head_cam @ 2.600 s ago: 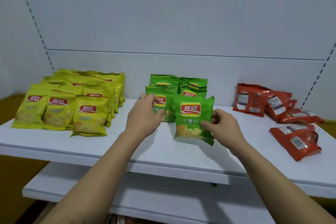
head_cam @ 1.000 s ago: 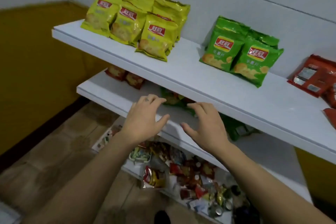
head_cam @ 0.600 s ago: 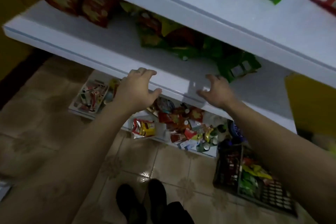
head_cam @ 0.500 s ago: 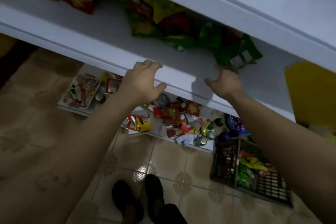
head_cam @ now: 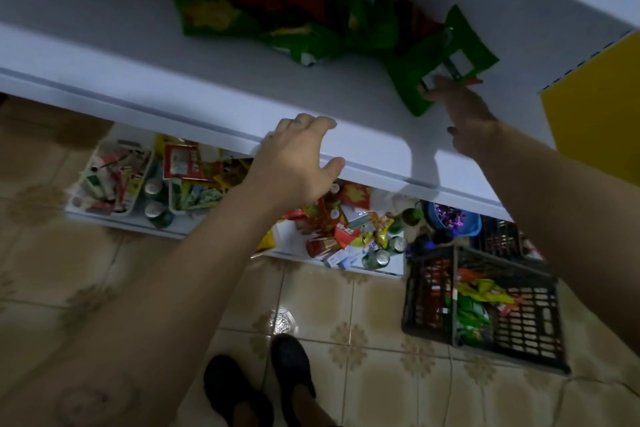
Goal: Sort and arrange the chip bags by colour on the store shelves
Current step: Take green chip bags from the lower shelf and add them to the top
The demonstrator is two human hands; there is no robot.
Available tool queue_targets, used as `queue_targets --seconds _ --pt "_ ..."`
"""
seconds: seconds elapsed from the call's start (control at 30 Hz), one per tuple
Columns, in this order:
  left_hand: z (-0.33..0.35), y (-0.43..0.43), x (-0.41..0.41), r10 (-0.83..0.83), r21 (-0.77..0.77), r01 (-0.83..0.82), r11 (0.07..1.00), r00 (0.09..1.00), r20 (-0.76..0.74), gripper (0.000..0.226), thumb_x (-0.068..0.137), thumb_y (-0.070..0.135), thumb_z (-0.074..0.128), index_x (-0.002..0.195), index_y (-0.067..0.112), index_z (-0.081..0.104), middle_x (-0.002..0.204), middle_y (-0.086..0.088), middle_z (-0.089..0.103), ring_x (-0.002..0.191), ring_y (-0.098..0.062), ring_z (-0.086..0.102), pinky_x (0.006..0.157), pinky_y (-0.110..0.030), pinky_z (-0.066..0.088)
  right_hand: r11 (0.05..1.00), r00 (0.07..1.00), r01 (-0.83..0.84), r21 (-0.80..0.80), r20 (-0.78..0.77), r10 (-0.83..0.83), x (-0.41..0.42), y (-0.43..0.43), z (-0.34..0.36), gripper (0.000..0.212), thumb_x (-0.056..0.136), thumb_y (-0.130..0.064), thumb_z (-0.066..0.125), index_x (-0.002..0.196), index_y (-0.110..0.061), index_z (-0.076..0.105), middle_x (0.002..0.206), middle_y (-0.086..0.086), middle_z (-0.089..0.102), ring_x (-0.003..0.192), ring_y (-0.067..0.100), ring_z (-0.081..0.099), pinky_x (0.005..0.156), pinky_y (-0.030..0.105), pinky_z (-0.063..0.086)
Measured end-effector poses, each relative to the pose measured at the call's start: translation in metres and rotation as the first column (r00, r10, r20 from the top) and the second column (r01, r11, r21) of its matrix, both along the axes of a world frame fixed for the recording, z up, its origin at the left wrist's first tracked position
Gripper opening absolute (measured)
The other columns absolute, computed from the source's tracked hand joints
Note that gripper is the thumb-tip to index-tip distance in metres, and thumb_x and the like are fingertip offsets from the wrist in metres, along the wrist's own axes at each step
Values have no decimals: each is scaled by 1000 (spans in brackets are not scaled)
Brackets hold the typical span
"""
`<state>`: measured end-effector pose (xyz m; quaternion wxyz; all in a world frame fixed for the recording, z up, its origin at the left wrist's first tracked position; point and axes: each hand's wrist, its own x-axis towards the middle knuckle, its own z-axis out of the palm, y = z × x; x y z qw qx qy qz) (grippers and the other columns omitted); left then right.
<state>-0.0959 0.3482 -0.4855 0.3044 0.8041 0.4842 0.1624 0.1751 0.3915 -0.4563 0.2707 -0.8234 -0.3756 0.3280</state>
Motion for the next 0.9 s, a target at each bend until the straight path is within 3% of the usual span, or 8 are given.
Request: queue_targets --seconds 0.1,0.2,0.3,0.43,0.57,0.63,0.77,0.9 --pt "-2 -4 -8 26 17 -27 999 999 47 57 91 40 57 141 18 42 139 -6 47 130 -25 39 104 -45 38 997 991 61 39 -123 -55 1 -1 0 57 91 -29 59 145 -30 40 144 -6 40 126 15 39 101 32 35" --pt "4 -7 -9 70 8 -71 997 994 84 59 87 43 54 139 16 44 134 -9 50 126 -26 45 98 -47 44 991 995 84 107 -69 -77 -9 -13 4 38 94 -25 56 132 -21 53 126 -2 53 112 17 49 96 33 42" --pt "14 -16 -8 69 13 -70 997 995 72 57 90 35 60 140 14 43 134 -10 49 126 -26 45 98 -47 44 977 997 12 214 -78 4 -23 -47 7 33 86 -9 63 118 -21 62 121 5 62 105 19 56 95 36 45" --pt "32 -31 -14 36 31 -37 999 999 22 68 85 30 67 145 18 37 142 -8 43 129 -26 39 104 -45 39 972 979 -100 214 -153 134 -44 -98 22 44 86 3 61 124 -18 62 97 0 63 85 4 59 84 16 47" --pt "64 -50 -19 -47 -14 46 999 996 -79 85 78 34 74 149 32 27 156 -1 26 140 -22 24 111 -42 31 955 936 -174 239 -260 236 -73 -128 49 39 81 13 62 110 -13 66 91 10 58 83 14 55 74 14 45" --pt "84 -58 -19 3 33 -1 999 999 -42 74 78 35 74 143 31 38 148 -2 38 134 -24 33 107 -41 35 940 901 -213 266 -319 295 -90 -134 68 37 78 17 63 99 -13 67 91 11 57 82 18 52 75 21 45" --pt "129 -68 -29 173 93 -183 979 979 112 34 86 35 67 117 24 62 110 -1 67 101 -22 59 85 -40 50 902 874 -263 343 -311 373 -113 -141 110 21 82 3 69 91 -16 69 68 3 56 62 12 54 65 29 50" --pt "179 -71 -53 190 -64 -182 981 967 170 26 93 32 60 117 21 63 105 0 71 97 -18 65 83 -34 51 841 870 -384 381 -155 467 -115 -139 154 8 79 -24 77 86 -24 73 65 5 52 61 14 51 63 31 44"
